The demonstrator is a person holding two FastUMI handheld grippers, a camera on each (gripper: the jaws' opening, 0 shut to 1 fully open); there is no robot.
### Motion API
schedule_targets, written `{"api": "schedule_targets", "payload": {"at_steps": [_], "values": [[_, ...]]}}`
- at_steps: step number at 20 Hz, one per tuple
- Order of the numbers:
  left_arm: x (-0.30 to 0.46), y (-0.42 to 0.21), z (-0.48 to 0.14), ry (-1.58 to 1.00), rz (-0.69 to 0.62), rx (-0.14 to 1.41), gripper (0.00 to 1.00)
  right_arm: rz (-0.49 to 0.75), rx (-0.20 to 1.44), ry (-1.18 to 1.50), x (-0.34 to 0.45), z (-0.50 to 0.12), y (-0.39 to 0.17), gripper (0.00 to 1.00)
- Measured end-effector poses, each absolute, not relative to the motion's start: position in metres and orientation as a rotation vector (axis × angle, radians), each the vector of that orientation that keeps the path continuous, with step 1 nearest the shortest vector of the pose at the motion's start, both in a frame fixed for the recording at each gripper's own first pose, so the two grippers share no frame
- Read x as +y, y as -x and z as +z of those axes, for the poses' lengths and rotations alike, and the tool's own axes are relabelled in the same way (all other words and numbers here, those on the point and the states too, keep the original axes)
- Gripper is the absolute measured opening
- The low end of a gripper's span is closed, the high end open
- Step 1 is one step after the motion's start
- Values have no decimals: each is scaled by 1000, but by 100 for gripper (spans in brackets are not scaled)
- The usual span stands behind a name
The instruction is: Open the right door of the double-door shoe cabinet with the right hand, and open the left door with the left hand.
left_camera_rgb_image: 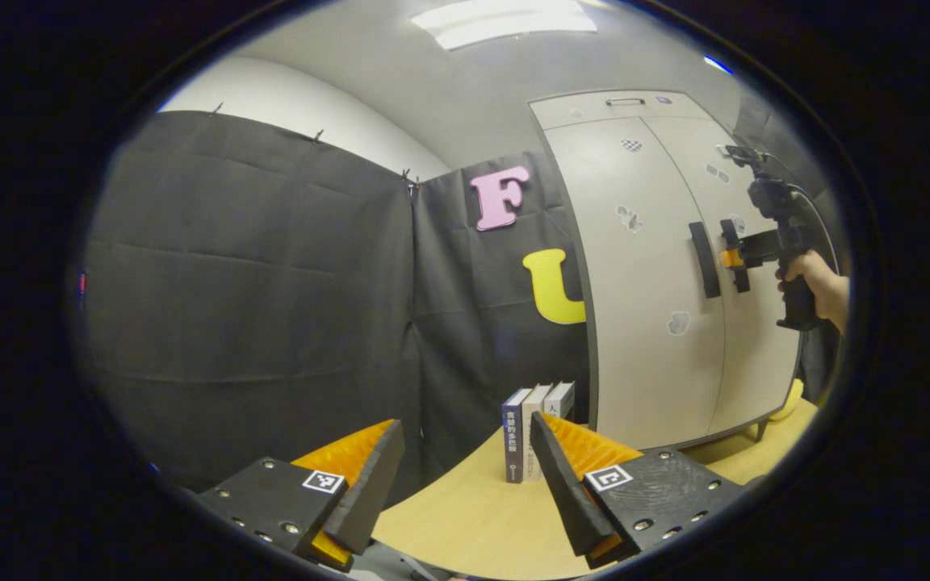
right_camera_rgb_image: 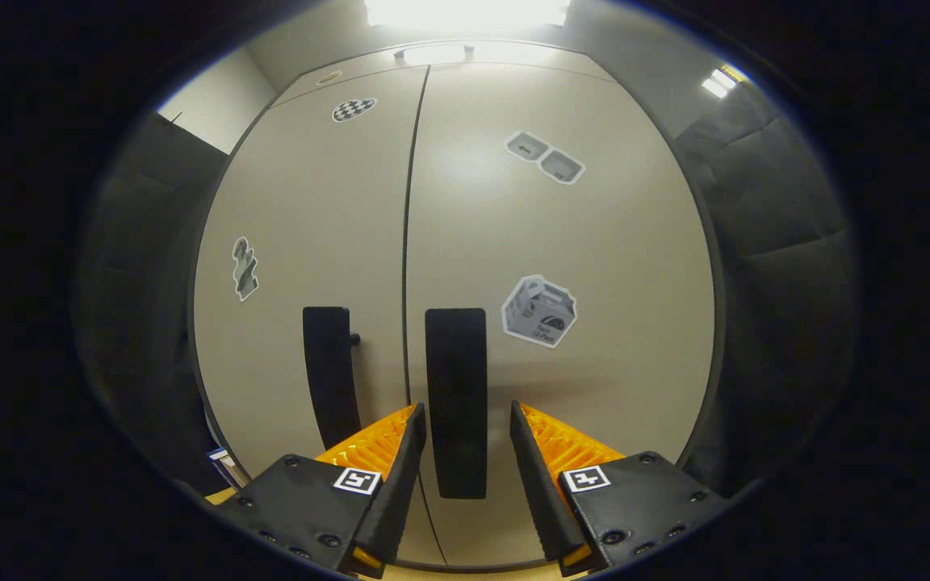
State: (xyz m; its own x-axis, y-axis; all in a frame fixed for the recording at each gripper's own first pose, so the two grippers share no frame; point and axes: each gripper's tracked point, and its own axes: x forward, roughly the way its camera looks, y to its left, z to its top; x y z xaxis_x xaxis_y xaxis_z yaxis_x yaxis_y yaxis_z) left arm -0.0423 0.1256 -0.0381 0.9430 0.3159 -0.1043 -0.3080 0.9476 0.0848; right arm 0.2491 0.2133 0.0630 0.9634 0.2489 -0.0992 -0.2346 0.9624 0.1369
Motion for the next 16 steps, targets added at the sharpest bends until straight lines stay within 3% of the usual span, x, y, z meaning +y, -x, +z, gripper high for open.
{"api": "schedule_targets", "payload": {"at_steps": [2,6,7,8,9,16], "values": [[126,42,-40,-65,320,120,92,232,128,-116,215,60,-254,39],[124,40,-39,-56,314,122,92,244,155,-109,214,60,-254,32],[122,39,-39,-54,311,119,92,258,173,-103,216,58,-257,21],[122,39,-38,-52,306,116,92,264,181,-115,213,59,-255,21],[119,39,-37,-51,299,111,92,279,191,-119,214,58,-253,12],[110,36,-28,-36,258,84,92,342,223,-139,209,59,-232,12]]}}
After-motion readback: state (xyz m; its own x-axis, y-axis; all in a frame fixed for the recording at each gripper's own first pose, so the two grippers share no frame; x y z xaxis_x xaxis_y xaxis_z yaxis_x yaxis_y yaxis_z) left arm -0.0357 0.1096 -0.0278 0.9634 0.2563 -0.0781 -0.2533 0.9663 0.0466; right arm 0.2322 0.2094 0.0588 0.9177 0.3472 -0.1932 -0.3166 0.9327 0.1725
